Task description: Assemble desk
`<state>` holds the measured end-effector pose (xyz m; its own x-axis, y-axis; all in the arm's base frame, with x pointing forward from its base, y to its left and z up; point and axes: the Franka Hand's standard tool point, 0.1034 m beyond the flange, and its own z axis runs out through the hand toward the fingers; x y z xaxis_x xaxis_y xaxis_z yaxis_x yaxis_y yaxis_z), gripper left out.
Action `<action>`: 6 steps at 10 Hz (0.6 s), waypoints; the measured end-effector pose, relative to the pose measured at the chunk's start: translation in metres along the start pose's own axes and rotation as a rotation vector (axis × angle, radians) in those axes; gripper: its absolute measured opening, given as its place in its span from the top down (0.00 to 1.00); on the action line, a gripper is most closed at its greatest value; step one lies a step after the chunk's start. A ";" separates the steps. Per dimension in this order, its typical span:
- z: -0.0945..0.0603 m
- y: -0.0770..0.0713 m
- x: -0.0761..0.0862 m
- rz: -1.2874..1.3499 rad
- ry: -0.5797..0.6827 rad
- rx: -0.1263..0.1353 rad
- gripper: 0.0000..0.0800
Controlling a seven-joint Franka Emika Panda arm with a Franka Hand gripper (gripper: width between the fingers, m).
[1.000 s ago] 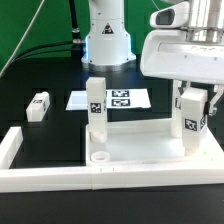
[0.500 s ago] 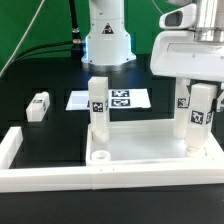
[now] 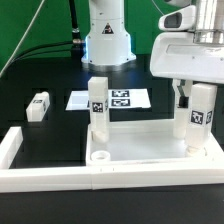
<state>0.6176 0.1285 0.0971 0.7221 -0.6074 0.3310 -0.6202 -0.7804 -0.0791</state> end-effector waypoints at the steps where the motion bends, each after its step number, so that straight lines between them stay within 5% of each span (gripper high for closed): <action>1: 0.000 0.000 0.000 -0.002 0.000 -0.001 0.19; 4: -0.002 0.000 0.002 -0.024 -0.004 0.005 0.19; 6: -0.016 -0.001 0.017 -0.012 -0.020 0.044 0.19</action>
Offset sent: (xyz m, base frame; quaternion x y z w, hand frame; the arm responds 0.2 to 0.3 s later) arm 0.0000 0.0000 0.0000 0.0000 0.0000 0.0000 1.0000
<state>0.6251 0.1215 0.1180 0.7358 -0.6004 0.3133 -0.5977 -0.7932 -0.1163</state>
